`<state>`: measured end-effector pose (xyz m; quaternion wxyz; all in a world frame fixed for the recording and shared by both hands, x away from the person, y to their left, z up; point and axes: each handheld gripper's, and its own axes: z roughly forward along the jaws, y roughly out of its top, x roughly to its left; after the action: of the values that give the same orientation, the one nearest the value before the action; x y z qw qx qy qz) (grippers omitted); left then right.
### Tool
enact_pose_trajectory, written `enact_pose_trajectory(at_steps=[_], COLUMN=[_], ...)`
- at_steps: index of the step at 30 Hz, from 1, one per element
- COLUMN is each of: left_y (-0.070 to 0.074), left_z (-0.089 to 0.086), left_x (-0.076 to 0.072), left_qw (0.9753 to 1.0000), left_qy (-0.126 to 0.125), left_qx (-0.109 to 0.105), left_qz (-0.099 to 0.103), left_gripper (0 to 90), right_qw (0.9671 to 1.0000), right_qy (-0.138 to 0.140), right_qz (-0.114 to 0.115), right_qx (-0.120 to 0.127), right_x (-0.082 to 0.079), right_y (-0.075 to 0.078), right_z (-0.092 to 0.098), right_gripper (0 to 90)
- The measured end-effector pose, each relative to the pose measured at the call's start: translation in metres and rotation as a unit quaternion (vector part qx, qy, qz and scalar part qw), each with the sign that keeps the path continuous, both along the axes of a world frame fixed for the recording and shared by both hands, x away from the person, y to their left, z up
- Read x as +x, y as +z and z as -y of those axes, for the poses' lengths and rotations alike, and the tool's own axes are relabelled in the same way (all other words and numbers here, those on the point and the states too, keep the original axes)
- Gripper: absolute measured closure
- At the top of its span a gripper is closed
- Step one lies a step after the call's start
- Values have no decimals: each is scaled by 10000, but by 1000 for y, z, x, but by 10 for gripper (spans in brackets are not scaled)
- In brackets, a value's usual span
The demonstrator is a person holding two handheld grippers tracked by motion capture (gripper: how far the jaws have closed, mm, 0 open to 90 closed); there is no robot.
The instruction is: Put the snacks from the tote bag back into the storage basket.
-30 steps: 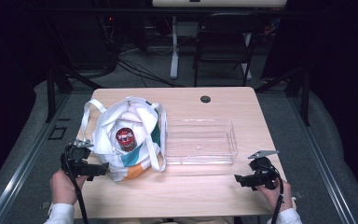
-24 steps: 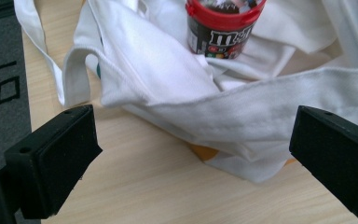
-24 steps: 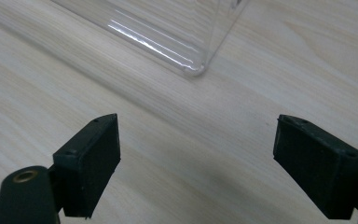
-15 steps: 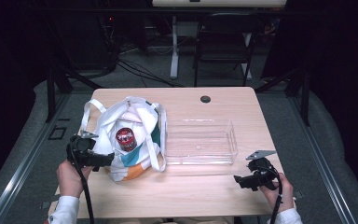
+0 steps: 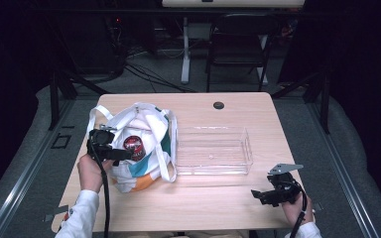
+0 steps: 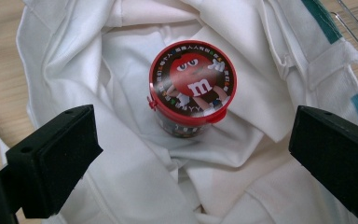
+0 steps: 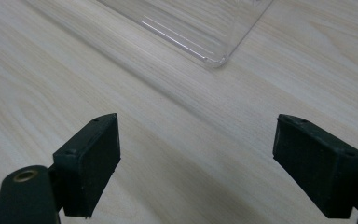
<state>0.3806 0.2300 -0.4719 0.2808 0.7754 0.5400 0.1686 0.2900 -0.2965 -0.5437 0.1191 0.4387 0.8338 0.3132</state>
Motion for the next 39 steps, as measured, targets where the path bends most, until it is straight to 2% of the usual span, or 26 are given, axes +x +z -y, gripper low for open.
enact_pose_trajectory(at_steps=[4, 6, 8, 11, 18, 27, 39], left_y=[-1, -2, -3, -5, -14, -23, -30], left_z=[3, 5, 6, 9, 15, 20, 26], left_x=[7, 11, 16, 22, 37, 51, 60], left_qw=[10000, 9999, 9999, 9997, 9989, 9977, 9953], left_qy=[-27, -46, -84, -102, -184, -201, -224], left_qx=[-38, -133, -99, -136, -72, 60, 224], left_qz=[-11, -76, -101, -164, -434, -638, -920], left_gripper=[15, 19, 19, 18, 9, 2, 10], right_qw=[10000, 9999, 9999, 9999, 9998, 9994, 9994], right_qy=[-82, -95, -67, -71, -163, -286, -302], right_qz=[-35, -86, -86, 106, 131, 169, 171], right_qx=[-4, 12, 30, 52, 39, 59, 45], right_x=[1, 2, 2, 0, 1, 1, 1], right_y=[-3, -6, -6, -3, -2, -1, -1], right_z=[1, 1, 1, 2, 2, 4, 3], right_gripper=[147, 149, 149, 146, 148, 147, 147])
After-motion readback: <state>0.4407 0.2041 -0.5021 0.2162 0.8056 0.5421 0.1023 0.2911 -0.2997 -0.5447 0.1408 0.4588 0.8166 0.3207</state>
